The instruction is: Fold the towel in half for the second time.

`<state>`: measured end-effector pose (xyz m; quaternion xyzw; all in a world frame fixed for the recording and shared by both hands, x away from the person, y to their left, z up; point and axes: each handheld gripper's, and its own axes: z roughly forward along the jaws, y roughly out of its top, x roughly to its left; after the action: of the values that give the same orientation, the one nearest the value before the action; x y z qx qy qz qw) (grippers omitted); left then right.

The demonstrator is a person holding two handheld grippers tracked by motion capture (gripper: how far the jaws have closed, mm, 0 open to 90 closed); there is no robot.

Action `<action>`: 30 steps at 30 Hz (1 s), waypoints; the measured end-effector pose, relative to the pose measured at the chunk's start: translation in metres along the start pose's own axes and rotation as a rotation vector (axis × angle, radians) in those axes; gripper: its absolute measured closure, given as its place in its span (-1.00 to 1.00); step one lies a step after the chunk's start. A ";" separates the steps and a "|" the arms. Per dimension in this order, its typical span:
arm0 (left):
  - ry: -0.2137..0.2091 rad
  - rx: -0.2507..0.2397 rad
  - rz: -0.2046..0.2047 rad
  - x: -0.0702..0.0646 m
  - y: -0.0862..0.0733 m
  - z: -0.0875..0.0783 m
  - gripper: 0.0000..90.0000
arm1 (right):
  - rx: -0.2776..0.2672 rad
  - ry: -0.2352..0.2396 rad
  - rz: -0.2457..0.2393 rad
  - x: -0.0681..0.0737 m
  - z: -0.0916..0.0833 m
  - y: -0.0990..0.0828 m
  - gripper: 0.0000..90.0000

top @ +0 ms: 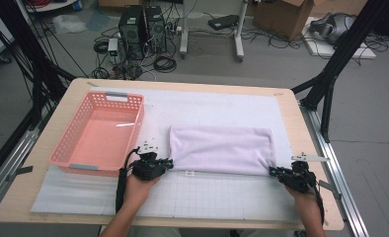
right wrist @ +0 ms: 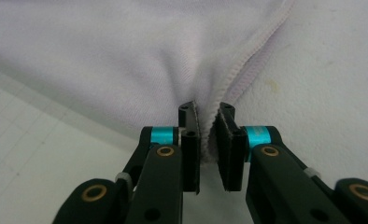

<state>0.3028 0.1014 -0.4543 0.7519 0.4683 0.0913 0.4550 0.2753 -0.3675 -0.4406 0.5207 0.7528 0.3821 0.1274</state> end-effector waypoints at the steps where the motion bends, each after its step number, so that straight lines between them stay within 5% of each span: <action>1: -0.011 -0.003 -0.007 0.000 -0.003 -0.004 0.88 | 0.005 0.007 -0.003 0.000 -0.003 -0.001 0.83; 10: -0.071 0.011 -0.005 -0.012 -0.016 -0.021 0.88 | 0.021 0.043 -0.004 0.006 -0.029 -0.018 0.82; 12: -0.063 -0.013 0.024 -0.014 -0.013 -0.022 0.71 | 0.024 0.051 0.009 0.005 -0.030 -0.020 0.64; 15: -0.058 -0.085 0.059 -0.012 0.001 -0.020 0.26 | -0.047 -0.017 -0.009 0.005 -0.034 -0.013 0.12; 19: -0.054 -0.141 0.091 -0.007 0.027 -0.009 0.22 | -0.157 -0.054 -0.076 0.005 -0.037 0.004 0.17; 22: -0.070 -0.138 0.125 -0.003 0.046 0.004 0.36 | -0.170 -0.023 -0.109 0.004 -0.027 0.016 0.36; 30: -0.046 -0.066 0.114 0.007 0.064 0.048 0.45 | -0.083 0.060 -0.207 0.015 0.028 0.052 0.57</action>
<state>0.3734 0.0692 -0.4340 0.7639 0.4108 0.1151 0.4842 0.3217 -0.3333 -0.4198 0.4226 0.7897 0.4131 0.1648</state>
